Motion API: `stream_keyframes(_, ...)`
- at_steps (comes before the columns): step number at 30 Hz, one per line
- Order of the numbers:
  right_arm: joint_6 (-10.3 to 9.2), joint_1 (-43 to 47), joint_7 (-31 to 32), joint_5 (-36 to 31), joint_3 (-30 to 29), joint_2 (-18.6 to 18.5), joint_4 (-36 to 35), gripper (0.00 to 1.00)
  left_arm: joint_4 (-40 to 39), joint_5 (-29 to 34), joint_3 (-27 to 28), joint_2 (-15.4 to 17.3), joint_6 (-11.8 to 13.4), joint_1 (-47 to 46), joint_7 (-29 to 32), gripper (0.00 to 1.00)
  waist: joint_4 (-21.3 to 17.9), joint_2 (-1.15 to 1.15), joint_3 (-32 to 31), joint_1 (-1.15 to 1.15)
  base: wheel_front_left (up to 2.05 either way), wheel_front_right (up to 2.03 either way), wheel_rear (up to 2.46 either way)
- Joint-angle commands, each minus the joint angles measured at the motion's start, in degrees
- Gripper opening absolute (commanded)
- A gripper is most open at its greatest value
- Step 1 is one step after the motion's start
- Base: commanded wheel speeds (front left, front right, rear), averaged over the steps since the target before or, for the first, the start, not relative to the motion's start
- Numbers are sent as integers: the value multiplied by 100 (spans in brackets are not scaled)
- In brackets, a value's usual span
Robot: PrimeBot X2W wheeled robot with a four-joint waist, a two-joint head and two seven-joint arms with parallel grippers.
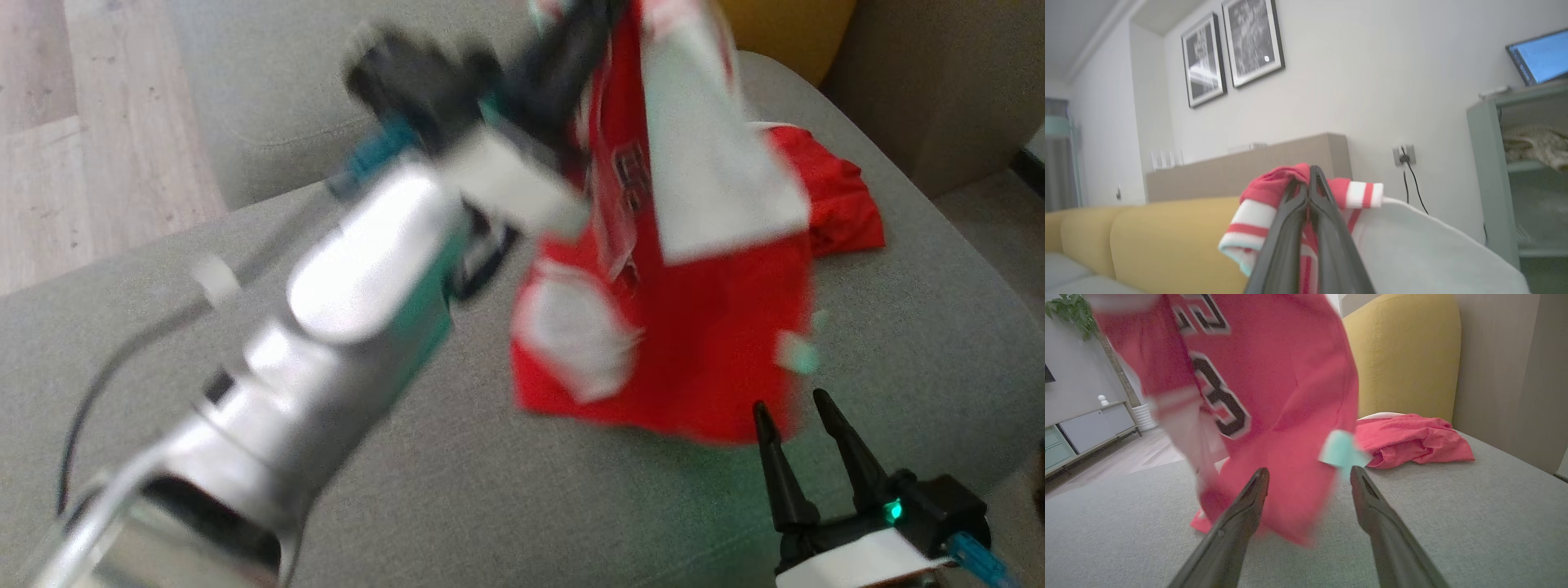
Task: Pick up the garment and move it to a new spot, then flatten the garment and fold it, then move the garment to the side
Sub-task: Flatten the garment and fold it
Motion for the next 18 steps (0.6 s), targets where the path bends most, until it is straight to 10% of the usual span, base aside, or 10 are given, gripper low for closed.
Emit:
stream_keyframes(1,-5,-93,-54,-9,91,-9,-195,100,-190,-86,374,92,-37,-494,-53,0,29,0,-32,0,0,0,0)
stream_keyframes(8,-5,-21,-54,-52,-47,27,-262,100,317,-300,963,141,168,-959,-53,0,322,0,-117,0,0,0,0)
stream_keyframes(18,-5,80,-54,-90,-187,-7,-328,100,959,-677,1566,822,760,1694,-53,0,871,0,140,0,0,0,0)
